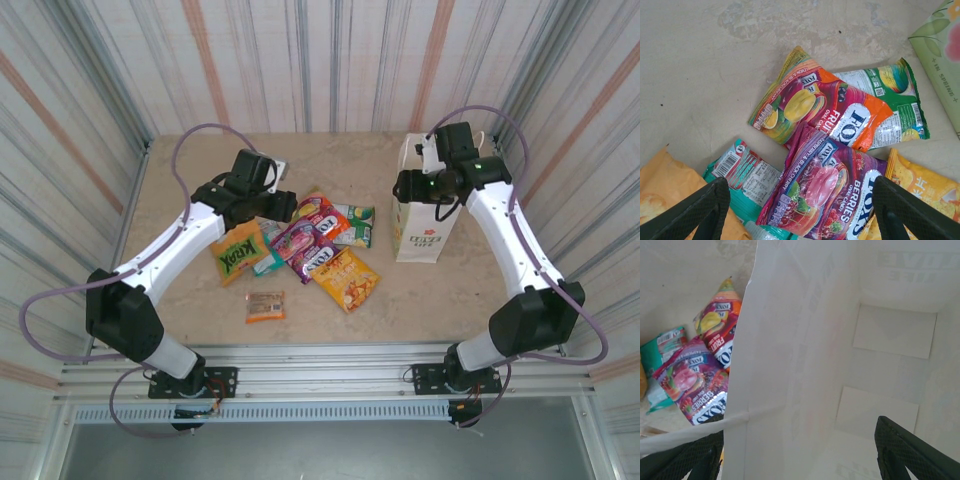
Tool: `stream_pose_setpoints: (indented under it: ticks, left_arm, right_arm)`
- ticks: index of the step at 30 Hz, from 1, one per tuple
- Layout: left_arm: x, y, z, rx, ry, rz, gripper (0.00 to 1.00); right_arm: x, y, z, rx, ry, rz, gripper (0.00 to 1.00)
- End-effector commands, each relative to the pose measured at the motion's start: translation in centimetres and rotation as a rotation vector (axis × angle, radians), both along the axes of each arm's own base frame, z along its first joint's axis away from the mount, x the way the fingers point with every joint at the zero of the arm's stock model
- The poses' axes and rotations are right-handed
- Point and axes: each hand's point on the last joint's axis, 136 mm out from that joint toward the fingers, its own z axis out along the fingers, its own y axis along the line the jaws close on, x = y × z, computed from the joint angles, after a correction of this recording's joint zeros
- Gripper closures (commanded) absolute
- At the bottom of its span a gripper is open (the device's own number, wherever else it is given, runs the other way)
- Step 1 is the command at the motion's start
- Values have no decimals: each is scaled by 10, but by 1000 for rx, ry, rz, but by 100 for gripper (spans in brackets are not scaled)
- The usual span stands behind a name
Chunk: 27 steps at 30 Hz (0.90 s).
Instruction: Place the snacks into the paper bag
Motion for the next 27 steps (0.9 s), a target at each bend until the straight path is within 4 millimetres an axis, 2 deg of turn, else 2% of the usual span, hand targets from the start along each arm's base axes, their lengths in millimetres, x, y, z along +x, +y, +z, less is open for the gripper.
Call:
stream_pose_setpoints:
  ticks: [1, 8, 12, 15, 19, 22, 27]
  left_arm:
    - [-5, 6, 8, -79, 13, 22, 22]
    - [-17, 25, 3, -136, 68, 61, 23]
    - [-23, 37, 1, -149, 88, 95, 23]
    - [-28, 50, -4, -168, 121, 133, 24]
    - [-34, 67, -10, -212, 159, 188, 24]
    - [-40, 83, -18, -237, 187, 235, 25]
    - [-48, 112, -35, -264, 224, 344, 28]
  right_arm:
    - [-12, -8, 30, 17, -61, -39, 21]
    - [-29, -21, 65, -11, -143, -82, 22]
    - [-42, -16, 90, -14, -203, -64, 24]
    - [-55, -1, 113, -13, -268, -19, 28]
    - [-71, 29, 137, 29, -325, 83, 33]
    - [-79, 54, 142, 61, -330, 156, 35]
    - [-84, 98, 136, 92, -294, 256, 36]
